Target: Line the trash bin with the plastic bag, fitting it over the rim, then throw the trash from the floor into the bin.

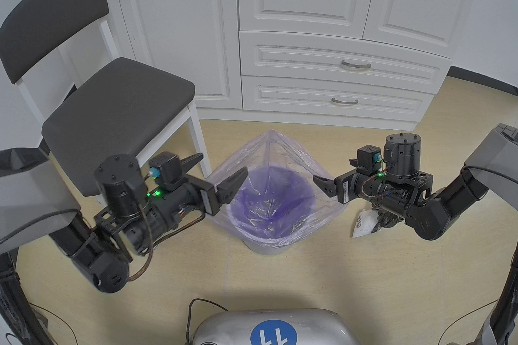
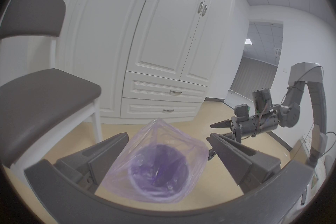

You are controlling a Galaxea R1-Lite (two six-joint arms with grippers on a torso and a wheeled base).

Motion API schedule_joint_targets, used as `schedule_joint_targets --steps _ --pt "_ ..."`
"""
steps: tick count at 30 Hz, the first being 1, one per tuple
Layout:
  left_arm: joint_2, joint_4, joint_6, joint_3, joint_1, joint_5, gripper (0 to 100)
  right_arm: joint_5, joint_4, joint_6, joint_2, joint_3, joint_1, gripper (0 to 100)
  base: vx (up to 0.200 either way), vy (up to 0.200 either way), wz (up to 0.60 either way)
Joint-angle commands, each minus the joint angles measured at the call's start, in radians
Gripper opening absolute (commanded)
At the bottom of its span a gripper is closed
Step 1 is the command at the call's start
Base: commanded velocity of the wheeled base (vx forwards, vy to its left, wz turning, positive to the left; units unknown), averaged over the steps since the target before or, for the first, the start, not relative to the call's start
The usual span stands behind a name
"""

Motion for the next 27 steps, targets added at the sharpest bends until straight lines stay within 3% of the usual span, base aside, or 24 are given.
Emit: schedule_joint_targets --steps 1,5,8,15,18,24,27 --pt "0.106 0.219 -0.025 -0.287 -0.068 -0.016 100 -0.03 -0.031 -0.001 0.007 0.0 0.004 100 0.0 0.0 0.0" --pt "0.106 0.227 -0.034 -0.31 -0.11 -0.018 100 -0.069 -0.042 -0.002 0.007 -0.006 0.01 100 0.0 0.0 0.0" --pt "0.107 0.149 -0.057 -0.233 -0.116 -0.024 100 -0.074 -0.085 -0.006 0.018 0.003 0.013 100 0.0 0.0 0.0" --pt "0.143 0.092 -0.061 -0.175 -0.039 -0.05 100 -0.077 -0.099 -0.007 0.019 0.027 0.018 100 0.0 0.0 0.0" --pt "0.144 0.088 -0.058 -0.149 0.005 -0.104 100 -0.077 -0.12 -0.009 0.022 0.03 0.019 100 0.0 0.0 0.0" --pt "0.172 0.092 -0.055 -0.173 0.031 -0.148 100 -0.083 -0.153 -0.036 0.062 0.035 0.019 100 0.0 0.0 0.0" --pt "0.164 0.18 0.026 -0.161 0.044 -0.14 100 -0.112 -0.151 -0.036 0.099 0.01 0.019 100 0.0 0.0 0.0"
